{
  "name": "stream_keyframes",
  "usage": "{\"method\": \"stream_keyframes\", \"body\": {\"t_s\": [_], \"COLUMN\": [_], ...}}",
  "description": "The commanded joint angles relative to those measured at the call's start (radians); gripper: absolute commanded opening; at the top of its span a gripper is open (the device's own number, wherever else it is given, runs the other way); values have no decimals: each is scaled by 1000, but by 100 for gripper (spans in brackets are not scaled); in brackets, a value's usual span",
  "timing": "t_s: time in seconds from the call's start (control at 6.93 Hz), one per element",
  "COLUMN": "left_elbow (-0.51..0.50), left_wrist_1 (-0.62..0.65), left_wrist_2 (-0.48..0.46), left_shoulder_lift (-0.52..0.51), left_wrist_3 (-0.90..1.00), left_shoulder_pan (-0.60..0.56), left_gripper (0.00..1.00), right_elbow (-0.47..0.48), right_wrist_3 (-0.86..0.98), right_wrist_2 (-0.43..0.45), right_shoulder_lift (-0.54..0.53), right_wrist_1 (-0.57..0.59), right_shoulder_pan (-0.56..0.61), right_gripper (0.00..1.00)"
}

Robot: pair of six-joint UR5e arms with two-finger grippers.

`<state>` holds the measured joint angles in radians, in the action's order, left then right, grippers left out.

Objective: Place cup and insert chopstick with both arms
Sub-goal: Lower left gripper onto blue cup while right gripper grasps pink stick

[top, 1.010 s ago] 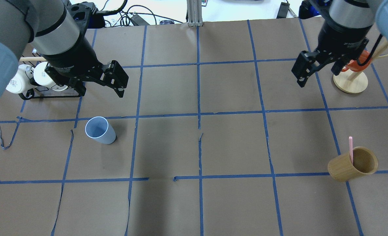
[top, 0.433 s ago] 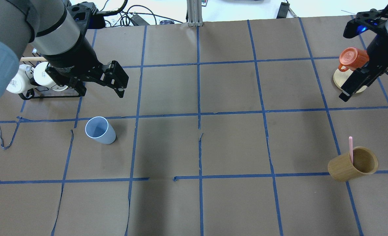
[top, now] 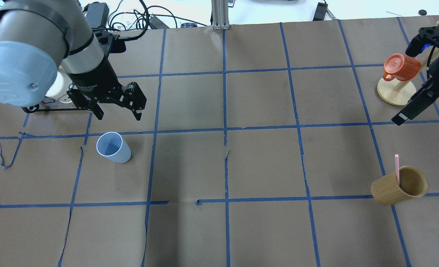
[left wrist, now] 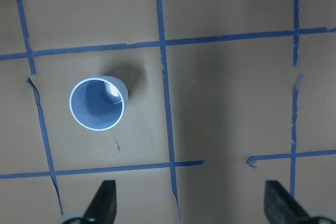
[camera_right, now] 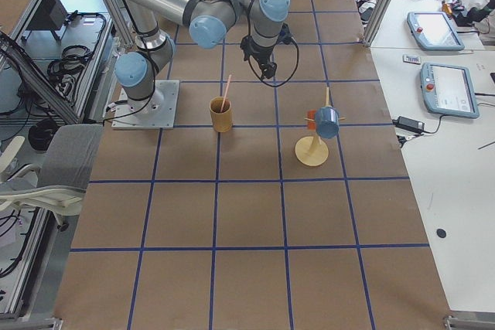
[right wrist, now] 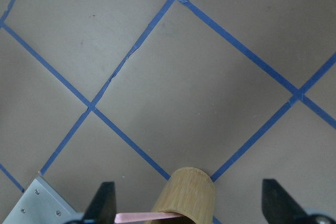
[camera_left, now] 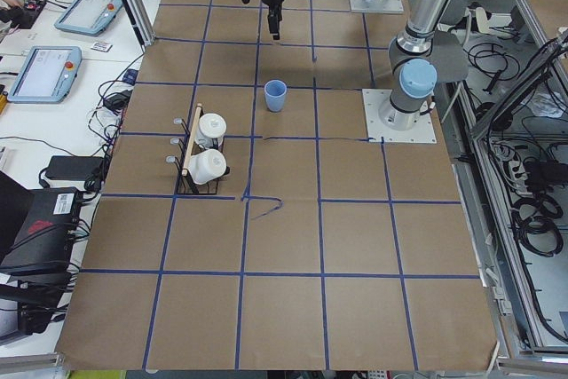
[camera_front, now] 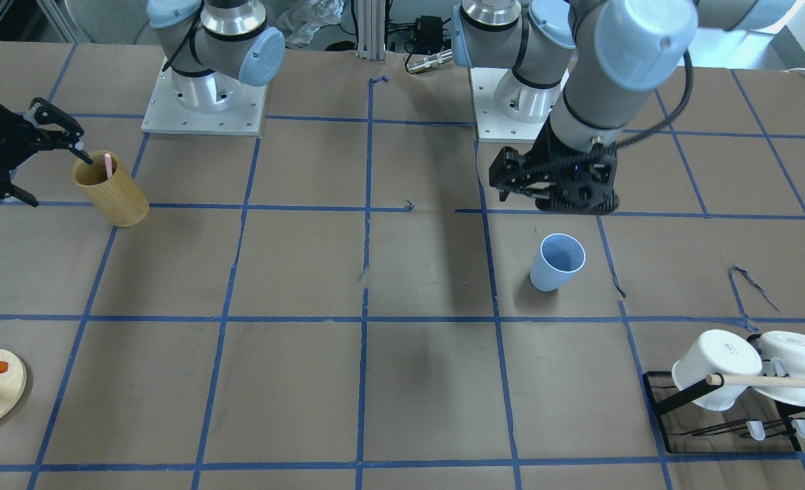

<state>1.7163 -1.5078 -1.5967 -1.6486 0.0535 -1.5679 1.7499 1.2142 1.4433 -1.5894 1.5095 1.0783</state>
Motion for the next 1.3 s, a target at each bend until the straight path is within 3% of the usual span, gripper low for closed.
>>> {"method": "stream_keyframes", "body": {"t_s": [0.0,0.43,0.58,0.87,1.15], "left_elbow": [135,170,181,190,192], "left_wrist_1": [243,225,239,236,241], "left_wrist_2": [-84,-161,-151,-128,-126], "left_shoulder_lift": [-120,-129,-134,-138,-137], "left_wrist_3": [8,22,20,35,81], "left_shoulder_pan": [28,34,34,32,32], "left_gripper": [100,100,89,30,0], "right_elbow": [74,223,229,270,293], "right_wrist_3": [118,133,130,99,99], "right_wrist_2": [-4,9,12,12,12], "right_shoulder_lift": [-27,-129,-129,-127,-127], "right_wrist_1": [55,135,136,130,144], "right_shoulder_pan": [-50,-51,-51,-51,-51], "right_gripper": [100,100,100,93,74]}}
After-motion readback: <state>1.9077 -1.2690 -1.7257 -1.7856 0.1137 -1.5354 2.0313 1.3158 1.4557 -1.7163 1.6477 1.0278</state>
